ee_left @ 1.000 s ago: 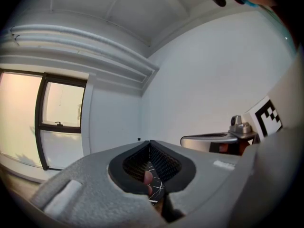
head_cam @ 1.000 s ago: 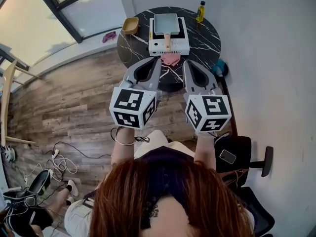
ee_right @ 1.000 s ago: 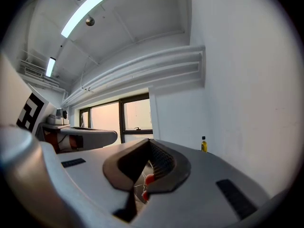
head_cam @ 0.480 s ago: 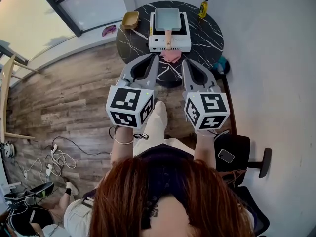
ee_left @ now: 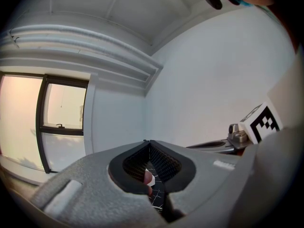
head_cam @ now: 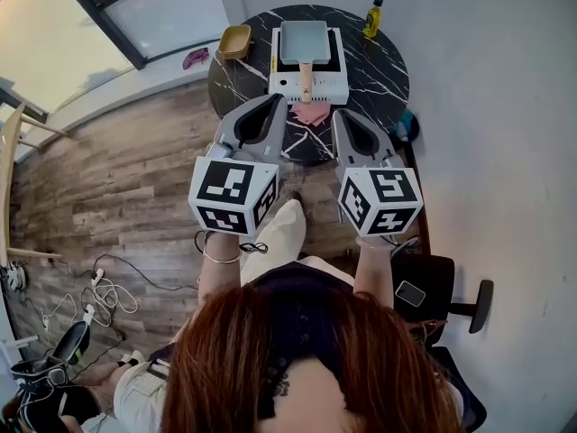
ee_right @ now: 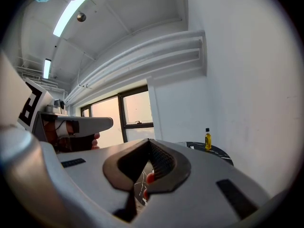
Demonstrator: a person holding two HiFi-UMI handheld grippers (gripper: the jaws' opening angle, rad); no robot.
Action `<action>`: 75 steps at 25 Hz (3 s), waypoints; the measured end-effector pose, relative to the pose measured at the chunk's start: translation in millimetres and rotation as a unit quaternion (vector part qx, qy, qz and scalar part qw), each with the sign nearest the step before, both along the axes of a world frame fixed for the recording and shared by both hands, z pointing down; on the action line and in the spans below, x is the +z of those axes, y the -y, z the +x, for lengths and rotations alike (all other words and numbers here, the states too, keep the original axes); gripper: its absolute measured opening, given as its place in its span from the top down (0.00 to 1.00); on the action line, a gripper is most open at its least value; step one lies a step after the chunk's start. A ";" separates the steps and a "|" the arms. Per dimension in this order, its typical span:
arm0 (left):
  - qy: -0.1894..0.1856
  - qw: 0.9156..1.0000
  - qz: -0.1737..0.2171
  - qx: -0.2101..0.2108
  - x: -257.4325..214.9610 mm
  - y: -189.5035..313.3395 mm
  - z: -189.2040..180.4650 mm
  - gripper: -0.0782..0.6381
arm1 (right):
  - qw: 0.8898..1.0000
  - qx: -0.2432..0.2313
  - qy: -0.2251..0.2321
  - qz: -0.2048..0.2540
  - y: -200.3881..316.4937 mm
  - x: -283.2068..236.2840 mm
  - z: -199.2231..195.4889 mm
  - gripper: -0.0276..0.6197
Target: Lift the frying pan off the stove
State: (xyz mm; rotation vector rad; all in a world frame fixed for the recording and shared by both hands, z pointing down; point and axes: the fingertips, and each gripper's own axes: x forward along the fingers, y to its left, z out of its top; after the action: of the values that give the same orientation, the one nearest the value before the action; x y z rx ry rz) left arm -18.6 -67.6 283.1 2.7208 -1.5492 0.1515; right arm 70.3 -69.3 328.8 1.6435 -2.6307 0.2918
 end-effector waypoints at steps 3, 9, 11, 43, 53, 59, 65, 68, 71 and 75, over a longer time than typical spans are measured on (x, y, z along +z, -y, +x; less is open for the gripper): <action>0.000 1.000 -0.002 0.003 0.3 15.4 1.8 0.87 | 1.000 0.002 -0.002 -0.003 14.1 1.3 1.5 0.94; -0.004 1.000 -0.003 0.002 2.6 45.2 3.0 0.87 | 1.000 0.009 -0.012 -0.012 44.2 8.2 4.7 0.94; -0.002 1.000 -0.006 0.001 4.4 54.7 3.0 0.87 | 1.000 0.010 -0.012 -0.015 53.5 9.9 6.0 0.94; -0.012 0.999 -0.039 0.003 25.5 175.2 -24.5 0.87 | 0.995 -0.007 -0.036 -0.096 178.1 52.8 -18.7 0.87; -0.011 0.998 -0.063 0.000 48.6 205.4 -28.5 0.87 | 0.990 -0.018 -0.045 -0.133 208.1 80.2 -22.6 0.81; -0.011 0.997 -0.073 0.005 57.4 223.0 -30.5 0.87 | 0.986 -0.028 -0.028 -0.164 228.0 101.1 -27.5 0.77; -0.012 0.996 -0.083 0.011 64.1 242.9 -29.6 0.87 | 0.979 -0.035 -0.044 -0.198 244.2 127.8 -31.0 0.73; -0.015 0.996 -0.086 0.018 64.8 252.4 -27.3 0.87 | 0.974 -0.039 -0.035 -0.220 250.8 139.5 -32.8 0.71; -0.015 0.995 -0.092 0.024 68.3 262.2 -24.0 0.87 | 0.968 -0.043 -0.019 -0.245 255.7 153.9 -33.0 0.69; -0.016 0.995 -0.098 0.027 75.6 276.3 -23.4 0.87 | 0.961 -0.049 -0.009 -0.270 263.2 172.2 -34.3 0.66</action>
State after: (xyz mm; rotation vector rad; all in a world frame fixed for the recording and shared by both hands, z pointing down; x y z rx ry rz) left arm -42.0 -343.9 358.7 2.6014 -1.3733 0.2451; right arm 36.0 -332.5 501.0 1.3174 -2.3107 0.8902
